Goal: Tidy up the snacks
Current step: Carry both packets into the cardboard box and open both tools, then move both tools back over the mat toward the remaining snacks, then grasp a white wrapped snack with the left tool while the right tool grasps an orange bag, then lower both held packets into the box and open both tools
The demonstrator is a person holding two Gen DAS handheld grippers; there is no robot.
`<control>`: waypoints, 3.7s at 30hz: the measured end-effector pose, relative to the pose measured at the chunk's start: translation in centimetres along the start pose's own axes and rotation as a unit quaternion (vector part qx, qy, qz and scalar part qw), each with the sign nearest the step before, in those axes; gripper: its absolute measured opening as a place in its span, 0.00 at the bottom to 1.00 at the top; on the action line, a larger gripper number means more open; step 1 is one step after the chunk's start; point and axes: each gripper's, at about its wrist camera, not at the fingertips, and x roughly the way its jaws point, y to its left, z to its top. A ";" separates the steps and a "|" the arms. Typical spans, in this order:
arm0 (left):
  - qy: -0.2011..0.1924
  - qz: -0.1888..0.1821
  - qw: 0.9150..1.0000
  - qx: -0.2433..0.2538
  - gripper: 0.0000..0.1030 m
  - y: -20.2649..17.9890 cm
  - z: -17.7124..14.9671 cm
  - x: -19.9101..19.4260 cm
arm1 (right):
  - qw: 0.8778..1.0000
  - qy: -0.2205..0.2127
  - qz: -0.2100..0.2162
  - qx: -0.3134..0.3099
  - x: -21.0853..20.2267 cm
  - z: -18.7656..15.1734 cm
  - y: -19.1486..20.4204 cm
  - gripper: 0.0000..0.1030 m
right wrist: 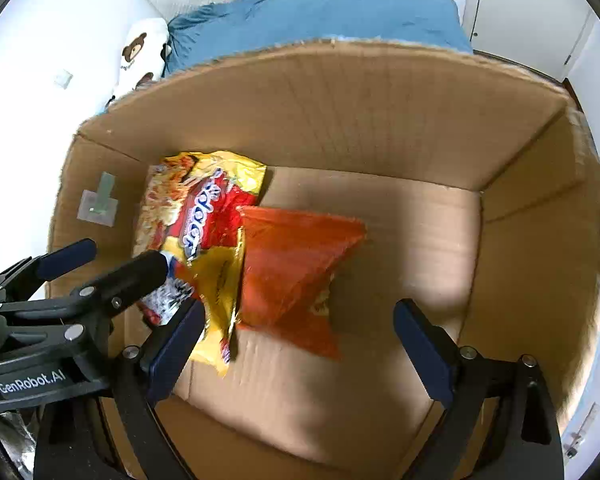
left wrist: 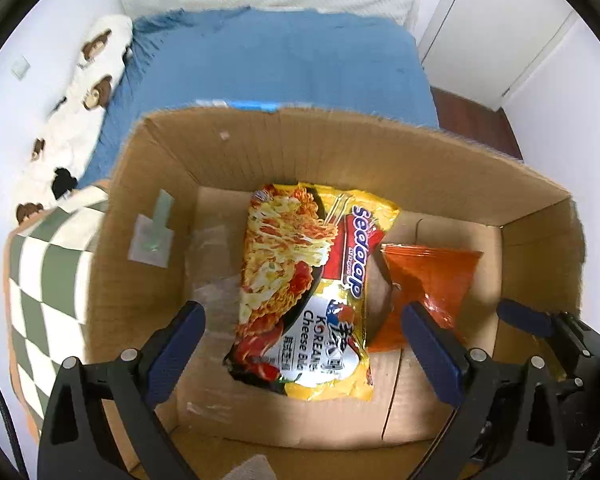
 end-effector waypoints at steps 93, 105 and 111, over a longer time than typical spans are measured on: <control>0.121 0.028 0.992 -0.004 0.45 12.2 -39.8 2.8 | 0.973 0.026 -0.015 0.231 -0.1 -42.8 -1.6 0.59; 0.066 -0.048 0.997 -0.018 0.44 7.2 -35.6 -4.4 | 0.984 -0.029 -0.023 0.176 -3.0 -41.3 1.2 0.51; 0.012 -0.107 0.994 -0.006 0.44 5.6 -29.0 -10.7 | 0.984 -0.088 0.030 0.152 -9.1 -37.5 4.0 0.50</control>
